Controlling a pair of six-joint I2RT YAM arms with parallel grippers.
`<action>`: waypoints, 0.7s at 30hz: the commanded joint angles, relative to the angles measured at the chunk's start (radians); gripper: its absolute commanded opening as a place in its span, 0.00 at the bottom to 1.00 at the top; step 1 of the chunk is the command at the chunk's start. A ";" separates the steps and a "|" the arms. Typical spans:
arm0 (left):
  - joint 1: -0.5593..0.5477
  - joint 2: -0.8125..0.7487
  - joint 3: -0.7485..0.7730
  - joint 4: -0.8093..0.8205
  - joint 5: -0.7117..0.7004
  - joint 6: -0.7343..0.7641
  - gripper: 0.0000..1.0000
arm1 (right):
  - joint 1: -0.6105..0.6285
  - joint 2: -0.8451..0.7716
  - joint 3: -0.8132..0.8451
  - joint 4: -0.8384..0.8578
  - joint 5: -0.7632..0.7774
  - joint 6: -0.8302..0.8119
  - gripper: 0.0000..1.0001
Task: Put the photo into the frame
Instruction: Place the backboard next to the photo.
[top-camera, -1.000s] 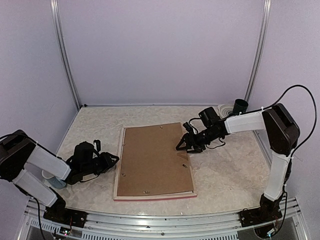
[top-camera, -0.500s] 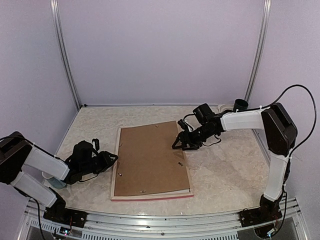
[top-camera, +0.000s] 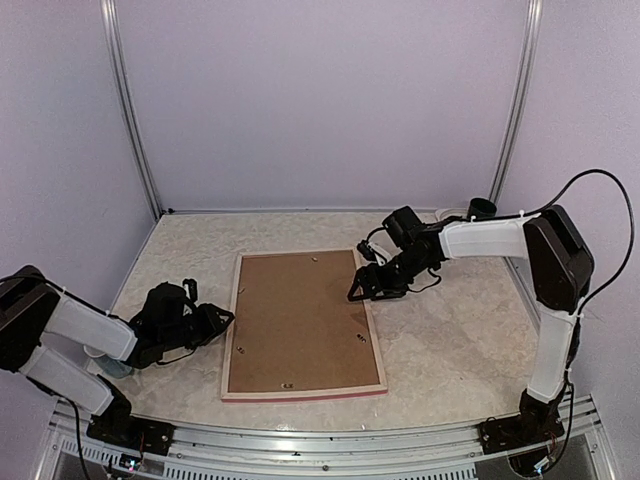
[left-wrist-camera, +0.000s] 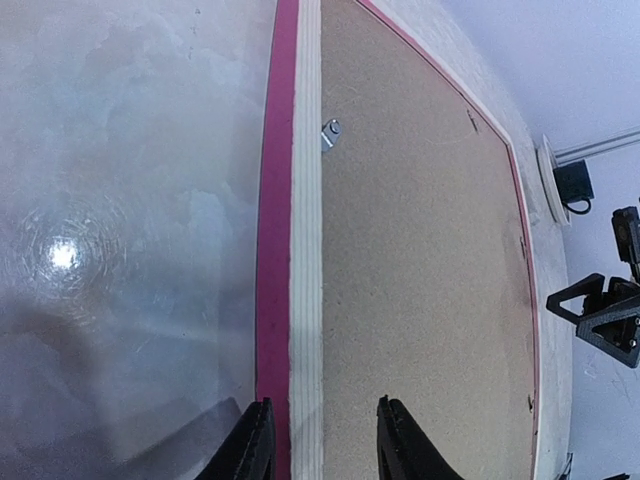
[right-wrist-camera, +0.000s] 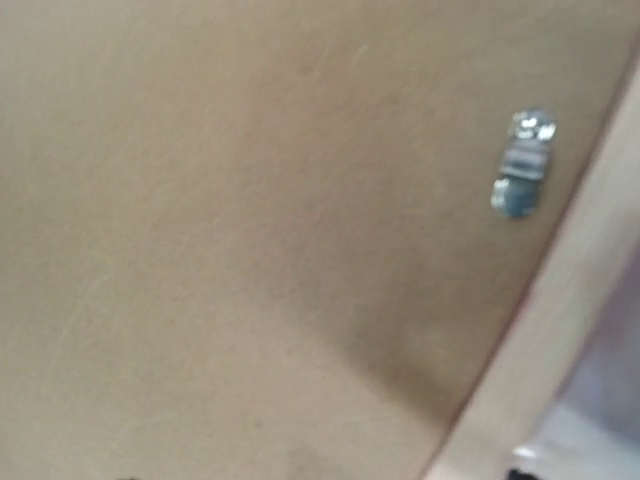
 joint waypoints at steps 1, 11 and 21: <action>-0.006 -0.027 0.018 -0.028 -0.017 0.016 0.36 | 0.012 -0.064 0.036 -0.060 0.106 -0.042 0.87; 0.006 -0.086 0.095 -0.207 -0.103 0.101 0.56 | 0.007 -0.227 -0.078 0.039 0.316 -0.067 0.99; 0.096 -0.021 0.253 -0.348 -0.073 0.219 0.68 | 0.018 -0.242 -0.170 0.114 0.231 -0.087 0.97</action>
